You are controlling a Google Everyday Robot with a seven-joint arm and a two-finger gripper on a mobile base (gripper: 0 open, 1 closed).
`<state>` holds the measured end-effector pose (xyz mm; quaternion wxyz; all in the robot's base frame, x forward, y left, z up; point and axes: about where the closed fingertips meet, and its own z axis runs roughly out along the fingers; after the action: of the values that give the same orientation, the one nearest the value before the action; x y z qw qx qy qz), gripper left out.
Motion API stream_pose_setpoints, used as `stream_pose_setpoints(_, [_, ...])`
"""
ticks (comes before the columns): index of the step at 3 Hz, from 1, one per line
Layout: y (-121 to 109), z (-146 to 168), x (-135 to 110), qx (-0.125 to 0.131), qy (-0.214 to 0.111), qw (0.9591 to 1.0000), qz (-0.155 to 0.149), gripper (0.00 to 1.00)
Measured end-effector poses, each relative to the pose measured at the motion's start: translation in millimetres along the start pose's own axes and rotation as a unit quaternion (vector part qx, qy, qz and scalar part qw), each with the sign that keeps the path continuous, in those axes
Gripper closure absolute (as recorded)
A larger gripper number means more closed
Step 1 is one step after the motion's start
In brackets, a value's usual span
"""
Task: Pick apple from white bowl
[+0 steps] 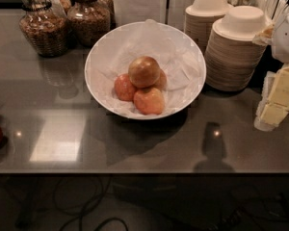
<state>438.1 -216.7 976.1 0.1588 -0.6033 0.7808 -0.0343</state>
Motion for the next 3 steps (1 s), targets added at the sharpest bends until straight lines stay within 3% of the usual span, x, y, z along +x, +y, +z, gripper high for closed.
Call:
stream_pose_setpoints(1, [-0.7,0.2,-1.3,0.001,-0.002,1.0000,-0.001,0.00])
stream_pose_setpoints(2, [-13.9,14.0,-30.4,-0.004,-0.046,0.9985,-0.028,0.00])
stream_pose_setpoints(3, [-27.8,23.3,-70.9,-0.010,-0.113,0.9915,-0.064,0.00])
